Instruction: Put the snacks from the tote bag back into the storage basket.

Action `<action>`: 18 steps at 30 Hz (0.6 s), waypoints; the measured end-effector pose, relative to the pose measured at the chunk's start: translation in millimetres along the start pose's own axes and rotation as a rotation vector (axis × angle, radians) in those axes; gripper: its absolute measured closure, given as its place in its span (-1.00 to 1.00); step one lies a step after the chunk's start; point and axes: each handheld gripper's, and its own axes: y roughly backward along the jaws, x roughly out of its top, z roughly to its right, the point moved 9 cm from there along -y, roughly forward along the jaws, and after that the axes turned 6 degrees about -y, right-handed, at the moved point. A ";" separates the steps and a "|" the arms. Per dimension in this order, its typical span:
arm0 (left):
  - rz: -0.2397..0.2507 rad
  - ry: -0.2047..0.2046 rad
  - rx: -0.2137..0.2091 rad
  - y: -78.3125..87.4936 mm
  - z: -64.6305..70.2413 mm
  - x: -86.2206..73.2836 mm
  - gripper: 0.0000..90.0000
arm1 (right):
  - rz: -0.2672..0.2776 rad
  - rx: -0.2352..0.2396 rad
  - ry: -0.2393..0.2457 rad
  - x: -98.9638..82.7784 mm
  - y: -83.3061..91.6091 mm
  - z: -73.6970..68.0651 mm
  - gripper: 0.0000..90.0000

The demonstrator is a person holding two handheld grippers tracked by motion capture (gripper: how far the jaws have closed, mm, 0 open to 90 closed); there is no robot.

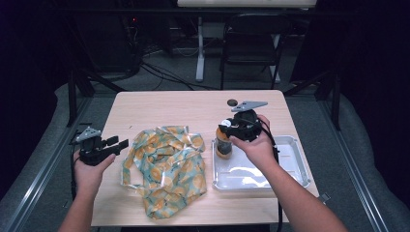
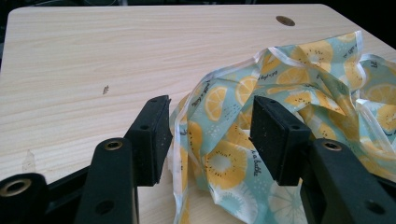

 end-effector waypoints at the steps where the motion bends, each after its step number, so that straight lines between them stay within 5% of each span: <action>1: 0.000 0.000 0.000 0.0 0.0 0.0 0.07 | 0.002 -0.003 0.000 0.1 -1.0 1.3 0.31; 18: -0.004 0.002 -0.001 -0.5 0.2 -0.9 0.07 | -0.012 -0.025 -0.025 -3.0 -15.1 13.9 0.31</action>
